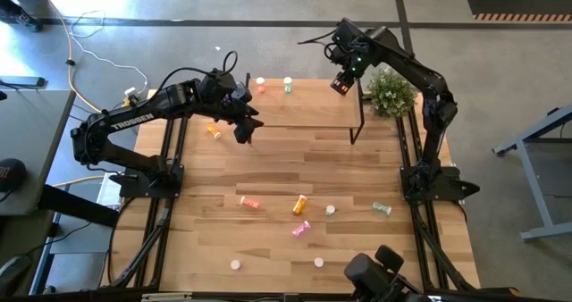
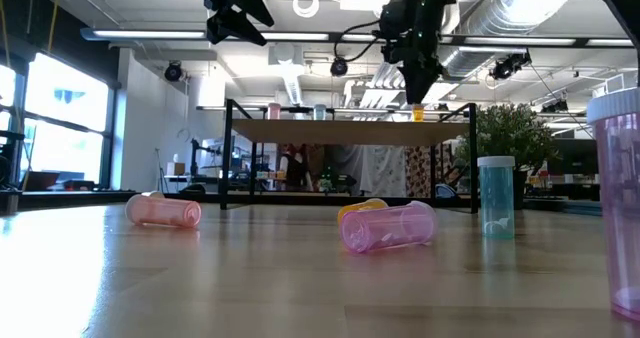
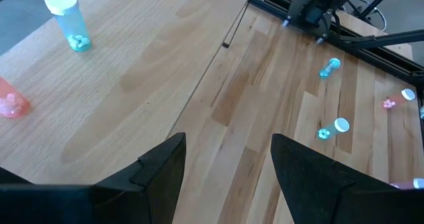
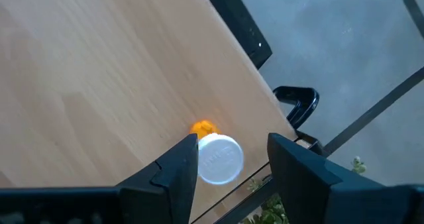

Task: Pick and place medicine bottles onto shelf by color
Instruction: Put the middle yellow pill bottle on the shelf, then put the top pink pill bottle on the shelf aligned with the other pink pill bottle

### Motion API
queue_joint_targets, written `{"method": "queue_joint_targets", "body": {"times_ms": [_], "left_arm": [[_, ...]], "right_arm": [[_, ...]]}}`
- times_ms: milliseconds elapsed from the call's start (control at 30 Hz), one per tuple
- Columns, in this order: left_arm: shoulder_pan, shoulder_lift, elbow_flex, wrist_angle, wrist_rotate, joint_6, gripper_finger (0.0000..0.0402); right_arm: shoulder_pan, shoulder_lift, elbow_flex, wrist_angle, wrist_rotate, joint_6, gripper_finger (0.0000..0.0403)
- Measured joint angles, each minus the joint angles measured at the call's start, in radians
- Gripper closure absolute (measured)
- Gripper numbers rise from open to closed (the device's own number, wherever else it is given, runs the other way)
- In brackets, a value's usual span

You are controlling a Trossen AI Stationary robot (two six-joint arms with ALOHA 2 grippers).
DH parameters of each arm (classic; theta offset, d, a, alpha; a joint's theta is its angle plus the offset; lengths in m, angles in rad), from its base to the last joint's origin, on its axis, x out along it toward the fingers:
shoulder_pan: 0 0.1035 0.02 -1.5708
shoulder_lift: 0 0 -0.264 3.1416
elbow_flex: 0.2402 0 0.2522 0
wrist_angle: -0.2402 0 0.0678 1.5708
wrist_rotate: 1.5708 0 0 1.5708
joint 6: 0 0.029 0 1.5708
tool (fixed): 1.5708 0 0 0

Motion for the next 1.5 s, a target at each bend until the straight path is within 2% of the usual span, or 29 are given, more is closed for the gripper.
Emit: {"method": "queue_joint_targets", "body": {"times_ms": [233, 400, 500, 633, 767, 867, 1067, 1233, 1500], "left_arm": [[0.0, 0.0, 0.0, -0.021, 0.001, 0.0, 0.0188], [0.0, 0.0, 0.0, -0.054, 0.0, 0.0, 0.0188], [0.0, 0.0, 0.0, -0.045, 0.0, -0.002, 0.0188], [-0.005, 0.0, 0.0, -0.051, 0.0, -0.104, 0.0188], [-0.06, 0.0, 0.0, -0.079, -0.008, -0.152, 0.0188], [-0.123, 0.0, 0.0, -0.139, -0.008, -0.094, 0.0188], [-0.229, 0.0, 0.0, -0.242, -0.112, -0.089, 0.0188], [-0.314, -0.001, -0.021, -0.261, -0.167, -0.219, 0.0188], [-0.453, -0.001, -0.123, -0.259, -0.286, -0.582, 0.0188]], "right_arm": [[0.0, 0.0, 0.072, -0.001, -0.002, 0.026, 0.0231], [0.001, 0.0, 0.177, -0.027, -0.084, 0.078, 0.0231], [0.013, 0.0, 0.251, -0.052, -0.096, 0.121, 0.0231], [0.048, 0.0, 0.337, -0.091, -0.099, 0.164, 0.0231], [0.088, -0.034, 0.323, -0.089, -0.097, 0.211, 0.0231], [0.109, -0.056, 0.318, -0.118, -0.09, 0.266, 0.0231], [0.157, -0.08, 0.317, -0.153, -0.059, 0.39, 0.0231], [0.196, -0.081, 0.317, -0.174, -0.06, 0.441, 0.0231], [0.224, -0.081, 0.316, -0.203, -0.06, 0.439, 0.0231]]}}
